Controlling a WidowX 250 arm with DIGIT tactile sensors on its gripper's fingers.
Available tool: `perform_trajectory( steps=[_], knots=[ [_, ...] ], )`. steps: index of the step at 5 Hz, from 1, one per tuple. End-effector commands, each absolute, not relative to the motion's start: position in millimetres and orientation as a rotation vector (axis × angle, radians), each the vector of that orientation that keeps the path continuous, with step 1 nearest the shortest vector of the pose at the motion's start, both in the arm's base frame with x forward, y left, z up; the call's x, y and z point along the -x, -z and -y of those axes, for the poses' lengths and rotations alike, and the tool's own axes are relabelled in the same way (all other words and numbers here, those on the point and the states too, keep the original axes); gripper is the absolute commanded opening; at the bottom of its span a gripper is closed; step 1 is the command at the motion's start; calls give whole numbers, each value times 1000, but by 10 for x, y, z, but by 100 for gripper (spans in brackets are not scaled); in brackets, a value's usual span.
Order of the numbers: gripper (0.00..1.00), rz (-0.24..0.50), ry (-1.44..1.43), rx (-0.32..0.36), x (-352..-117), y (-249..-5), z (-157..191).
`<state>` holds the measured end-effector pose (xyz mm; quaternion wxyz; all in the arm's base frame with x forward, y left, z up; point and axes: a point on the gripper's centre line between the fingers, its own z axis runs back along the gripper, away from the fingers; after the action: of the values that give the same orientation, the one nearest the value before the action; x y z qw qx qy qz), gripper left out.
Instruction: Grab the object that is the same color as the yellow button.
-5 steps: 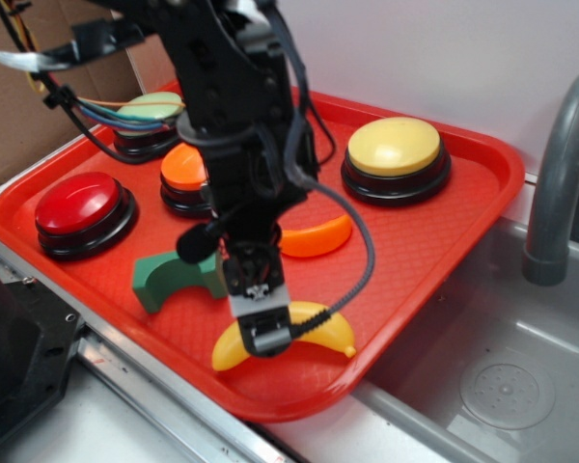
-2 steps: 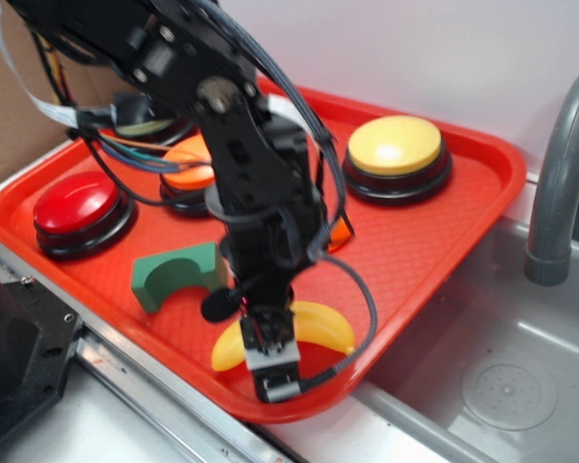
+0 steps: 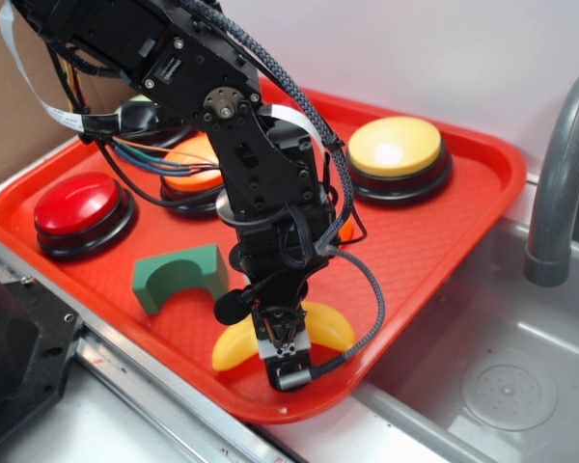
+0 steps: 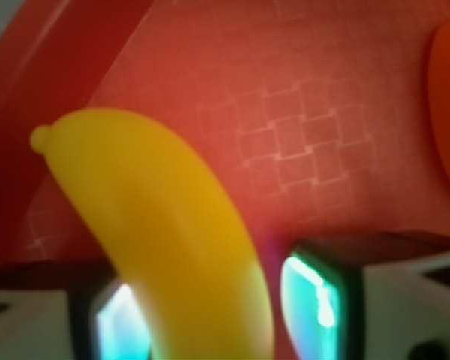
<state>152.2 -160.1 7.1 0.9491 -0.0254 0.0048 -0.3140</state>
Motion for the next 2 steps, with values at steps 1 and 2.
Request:
perform_trajectory(
  steps=[1,2],
  knots=[
    [0,120,526,3,-1613,-764,1247],
    [0,170,445,-8,-1607,-1269,1036]
  ],
)
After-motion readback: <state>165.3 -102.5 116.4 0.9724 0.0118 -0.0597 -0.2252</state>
